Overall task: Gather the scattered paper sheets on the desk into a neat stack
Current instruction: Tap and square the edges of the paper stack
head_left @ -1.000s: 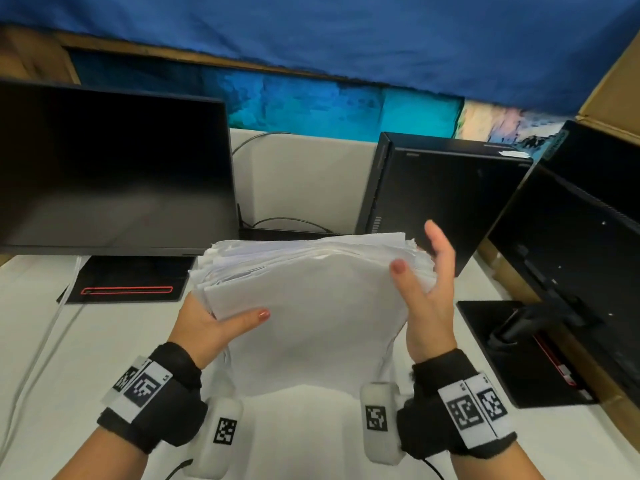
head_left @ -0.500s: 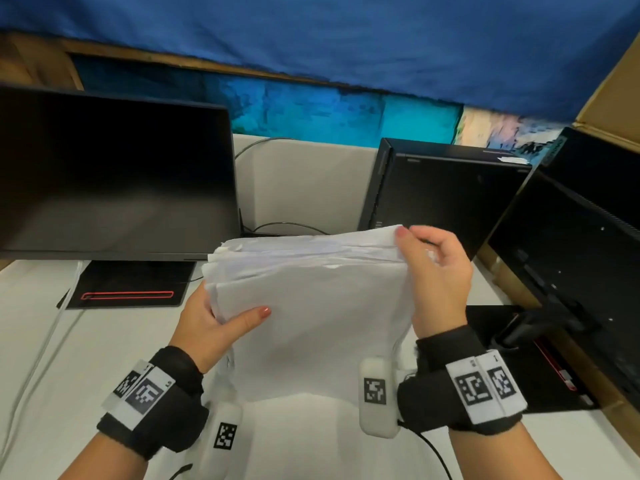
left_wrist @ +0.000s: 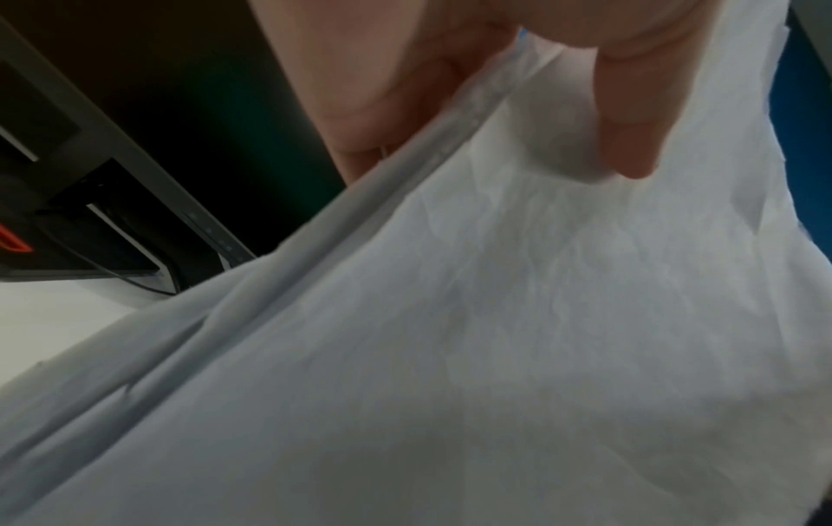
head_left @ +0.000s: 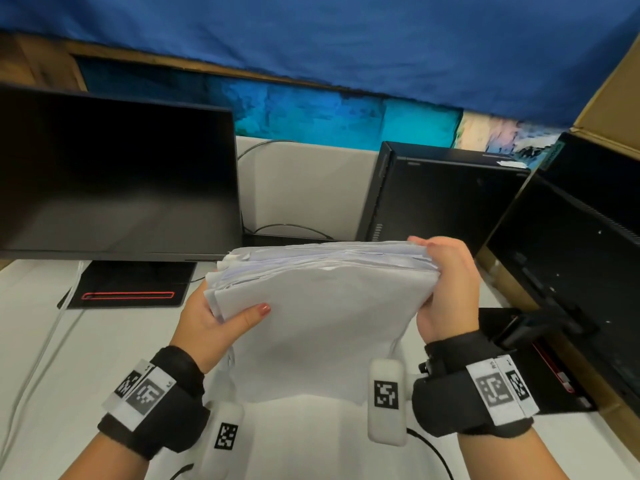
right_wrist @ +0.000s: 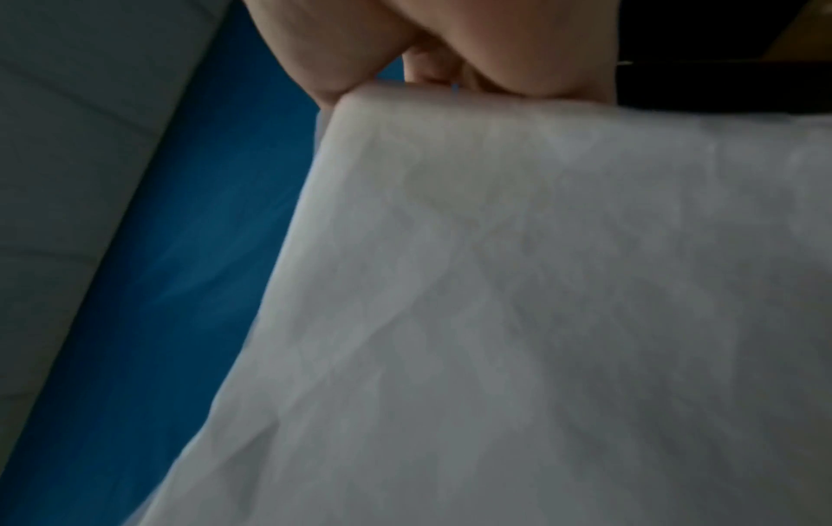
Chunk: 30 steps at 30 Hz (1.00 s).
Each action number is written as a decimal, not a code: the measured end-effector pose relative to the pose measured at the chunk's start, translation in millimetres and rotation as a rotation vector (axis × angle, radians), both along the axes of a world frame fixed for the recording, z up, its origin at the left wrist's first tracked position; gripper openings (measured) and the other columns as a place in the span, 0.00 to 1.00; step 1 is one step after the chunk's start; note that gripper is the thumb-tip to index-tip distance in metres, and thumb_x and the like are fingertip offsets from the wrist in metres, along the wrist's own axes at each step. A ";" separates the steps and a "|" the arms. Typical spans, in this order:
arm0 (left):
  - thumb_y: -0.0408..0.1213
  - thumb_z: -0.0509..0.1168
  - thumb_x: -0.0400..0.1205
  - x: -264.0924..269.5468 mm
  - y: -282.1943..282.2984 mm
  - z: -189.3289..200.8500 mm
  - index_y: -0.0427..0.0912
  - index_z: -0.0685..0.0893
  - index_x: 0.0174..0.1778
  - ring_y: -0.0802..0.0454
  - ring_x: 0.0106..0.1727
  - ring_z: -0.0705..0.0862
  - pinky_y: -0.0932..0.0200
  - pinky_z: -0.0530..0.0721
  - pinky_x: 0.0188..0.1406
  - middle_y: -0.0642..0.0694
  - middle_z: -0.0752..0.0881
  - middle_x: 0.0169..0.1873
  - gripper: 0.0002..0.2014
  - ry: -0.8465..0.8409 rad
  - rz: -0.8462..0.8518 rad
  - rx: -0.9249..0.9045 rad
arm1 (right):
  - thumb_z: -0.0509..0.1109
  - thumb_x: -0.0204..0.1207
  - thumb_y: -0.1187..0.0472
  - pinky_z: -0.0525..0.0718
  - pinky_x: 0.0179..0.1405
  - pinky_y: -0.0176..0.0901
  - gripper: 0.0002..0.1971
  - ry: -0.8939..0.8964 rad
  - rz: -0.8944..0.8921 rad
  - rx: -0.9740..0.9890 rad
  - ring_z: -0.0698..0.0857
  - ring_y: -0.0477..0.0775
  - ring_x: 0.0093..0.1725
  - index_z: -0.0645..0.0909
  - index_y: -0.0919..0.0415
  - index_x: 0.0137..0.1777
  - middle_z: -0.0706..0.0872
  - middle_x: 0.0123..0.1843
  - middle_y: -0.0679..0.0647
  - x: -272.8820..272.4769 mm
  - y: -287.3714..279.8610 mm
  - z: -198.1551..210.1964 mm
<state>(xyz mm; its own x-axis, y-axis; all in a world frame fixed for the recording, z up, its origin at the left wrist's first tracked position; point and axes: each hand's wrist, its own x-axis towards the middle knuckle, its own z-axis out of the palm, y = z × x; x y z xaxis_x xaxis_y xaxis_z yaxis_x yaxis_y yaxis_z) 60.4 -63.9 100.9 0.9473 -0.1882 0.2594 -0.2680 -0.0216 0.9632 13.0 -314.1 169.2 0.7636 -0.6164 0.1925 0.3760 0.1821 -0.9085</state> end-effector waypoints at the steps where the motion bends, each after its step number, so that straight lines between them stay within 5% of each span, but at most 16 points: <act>1: 0.69 0.75 0.44 -0.2 -0.1 -0.6 0.47 0.81 0.60 0.54 0.53 0.87 0.68 0.86 0.44 0.49 0.88 0.53 0.49 -0.005 -0.001 0.003 | 0.63 0.73 0.64 0.82 0.52 0.53 0.07 0.009 0.024 0.041 0.85 0.56 0.50 0.80 0.53 0.38 0.85 0.44 0.54 -0.2 1.9 0.0; 4: 0.69 0.75 0.45 0.2 -1.4 -1.0 0.45 0.80 0.62 0.55 0.53 0.87 0.70 0.85 0.43 0.50 0.87 0.53 0.51 -0.021 0.003 0.000 | 0.62 0.78 0.61 0.85 0.44 0.40 0.06 0.092 0.040 -0.012 0.84 0.52 0.48 0.81 0.53 0.44 0.84 0.43 0.50 2.8 4.3 -2.1; 7: 0.68 0.74 0.48 -0.3 -3.5 3.0 0.47 0.80 0.61 0.64 0.53 0.86 0.74 0.83 0.43 0.59 0.89 0.49 0.47 -0.034 -0.016 -0.009 | 0.63 0.76 0.55 0.82 0.44 0.42 0.09 0.148 0.097 0.067 0.82 0.57 0.55 0.82 0.56 0.48 0.84 0.51 0.57 3.3 1.9 -4.2; 9: 0.62 0.76 0.55 0.8 -6.3 3.8 0.53 0.82 0.55 0.71 0.51 0.85 0.76 0.82 0.45 0.70 0.88 0.46 0.33 -0.050 0.007 0.015 | 0.61 0.74 0.44 0.84 0.48 0.39 0.20 0.079 0.161 0.028 0.83 0.53 0.61 0.78 0.53 0.62 0.82 0.63 0.57 -0.7 -0.5 -7.1; 11: 0.45 0.76 0.68 4.0 -7.7 3.4 0.59 0.82 0.49 0.74 0.46 0.85 0.75 0.82 0.44 0.75 0.87 0.40 0.15 -0.039 0.070 0.010 | 0.59 0.77 0.45 0.87 0.49 0.33 0.24 0.024 0.264 -0.206 0.85 0.41 0.58 0.65 0.46 0.73 0.82 0.63 0.49 -5.6 -3.4 -14.0; 14: 0.36 0.76 0.69 9.6 -6.2 1.1 0.62 0.85 0.40 0.73 0.43 0.86 0.76 0.83 0.39 0.74 0.88 0.37 0.14 -0.017 0.101 -0.025 | 0.81 0.59 0.54 0.83 0.54 0.27 0.51 0.040 0.346 -0.464 0.81 0.29 0.59 0.53 0.43 0.78 0.76 0.64 0.32 -8.0 -9.2 -34.5; 15: 0.40 0.77 0.65 9.4 -5.8 3.0 0.63 0.86 0.39 0.71 0.43 0.87 0.75 0.84 0.39 0.71 0.89 0.38 0.13 0.001 0.088 -0.027 | 0.83 0.57 0.60 0.83 0.53 0.27 0.50 0.104 0.341 -0.493 0.81 0.28 0.58 0.58 0.43 0.77 0.75 0.63 0.32 -8.0 -8.7 -40.6; 17: 0.45 0.78 0.59 9.0 -7.5 3.6 0.67 0.86 0.40 0.70 0.44 0.87 0.74 0.84 0.41 0.71 0.89 0.39 0.17 -0.002 0.033 0.013 | 0.79 0.62 0.69 0.86 0.52 0.33 0.32 0.183 0.282 -0.462 0.85 0.31 0.51 0.75 0.42 0.62 0.81 0.56 0.36 -7.1 -4.8 -48.0; 20: 0.36 0.75 0.69 6.6 -17.4 6.6 0.70 0.85 0.43 0.67 0.45 0.86 0.73 0.82 0.46 0.67 0.89 0.35 0.19 -0.056 0.022 0.147 | 0.75 0.69 0.69 0.87 0.51 0.39 0.17 0.202 0.208 -0.449 0.87 0.33 0.42 0.81 0.43 0.44 0.87 0.45 0.40 -6.2 2.5 -50.9; 23: 0.32 0.69 0.76 1.8 -24.0 20.0 0.56 0.82 0.51 0.70 0.43 0.84 0.70 0.80 0.49 0.69 0.85 0.35 0.14 -0.110 0.103 0.122 | 0.72 0.72 0.68 0.86 0.46 0.28 0.15 0.106 0.156 -0.445 0.86 0.29 0.42 0.80 0.43 0.45 0.86 0.45 0.40 -7.4 8.4 -43.2; 26: 0.32 0.73 0.72 -1.9 -21.4 27.1 0.68 0.82 0.44 0.79 0.43 0.83 0.81 0.79 0.39 0.80 0.85 0.36 0.20 -0.169 0.086 0.054 | 0.72 0.71 0.67 0.86 0.48 0.34 0.16 0.039 0.099 -0.442 0.87 0.34 0.47 0.80 0.42 0.48 0.86 0.47 0.40 -14.8 8.4 -42.3; 30: 0.50 0.81 0.57 -7.5 -13.0 9.1 0.65 0.84 0.44 0.69 0.48 0.85 0.68 0.83 0.50 0.65 0.88 0.41 0.21 -0.039 0.139 0.040 | 0.79 0.63 0.66 0.87 0.51 0.38 0.32 0.148 0.229 -0.437 0.85 0.40 0.55 0.72 0.47 0.66 0.82 0.58 0.43 -22.4 2.8 -60.0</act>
<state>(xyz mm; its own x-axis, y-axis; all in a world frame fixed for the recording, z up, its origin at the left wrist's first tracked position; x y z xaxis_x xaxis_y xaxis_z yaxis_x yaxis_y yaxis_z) 52.9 -76.9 110.0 0.9543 -0.0673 0.2910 -0.2967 -0.0996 0.9498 -9.4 -311.3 109.1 0.9080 -0.3165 0.2744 0.2324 -0.1642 -0.9587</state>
